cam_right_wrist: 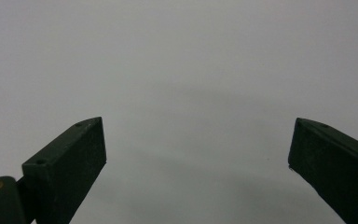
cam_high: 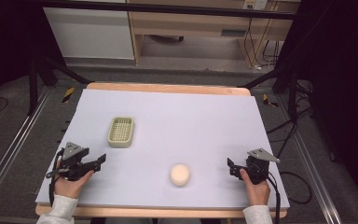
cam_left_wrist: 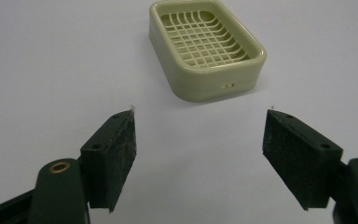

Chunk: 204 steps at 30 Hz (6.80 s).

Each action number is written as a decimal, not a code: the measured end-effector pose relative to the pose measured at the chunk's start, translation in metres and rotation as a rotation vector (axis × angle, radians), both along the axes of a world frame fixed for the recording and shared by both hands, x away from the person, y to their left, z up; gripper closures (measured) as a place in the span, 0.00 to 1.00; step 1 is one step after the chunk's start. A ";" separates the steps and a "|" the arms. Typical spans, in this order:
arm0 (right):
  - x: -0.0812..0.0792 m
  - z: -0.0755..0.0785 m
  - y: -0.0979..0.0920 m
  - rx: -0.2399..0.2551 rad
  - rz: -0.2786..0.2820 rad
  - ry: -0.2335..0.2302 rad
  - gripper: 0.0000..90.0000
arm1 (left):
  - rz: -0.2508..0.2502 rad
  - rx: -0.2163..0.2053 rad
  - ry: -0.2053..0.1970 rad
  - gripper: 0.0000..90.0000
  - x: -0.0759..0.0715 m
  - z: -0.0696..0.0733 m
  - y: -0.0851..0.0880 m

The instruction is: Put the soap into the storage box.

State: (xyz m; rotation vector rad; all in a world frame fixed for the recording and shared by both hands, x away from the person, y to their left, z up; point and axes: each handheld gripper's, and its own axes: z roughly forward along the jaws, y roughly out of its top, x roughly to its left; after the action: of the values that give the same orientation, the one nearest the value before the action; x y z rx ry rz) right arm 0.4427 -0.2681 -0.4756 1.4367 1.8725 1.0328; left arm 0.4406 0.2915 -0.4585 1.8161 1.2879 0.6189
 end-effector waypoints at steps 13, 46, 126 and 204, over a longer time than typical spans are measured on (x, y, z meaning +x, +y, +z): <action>0.000 0.002 0.000 -0.003 -0.013 -0.004 0.05 | -0.055 0.017 -0.003 0.28 -0.002 0.004 -0.013; 0.003 0.004 0.005 0.038 0.012 -0.008 0.05 | -0.185 -0.008 -0.006 0.27 0.002 0.015 -0.063; 0.002 0.007 0.009 0.010 0.030 -0.028 0.05 | -0.509 0.093 0.028 0.24 -0.002 0.025 -0.209; 0.003 0.007 0.009 0.010 0.028 -0.018 0.05 | -0.580 0.201 0.122 0.27 -0.007 -0.012 -0.251</action>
State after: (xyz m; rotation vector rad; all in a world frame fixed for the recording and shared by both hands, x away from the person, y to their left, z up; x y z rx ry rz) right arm 0.4458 -0.2591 -0.4690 1.4064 1.8828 1.0667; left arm 0.4340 0.0404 -0.4709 2.2876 0.7248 0.3243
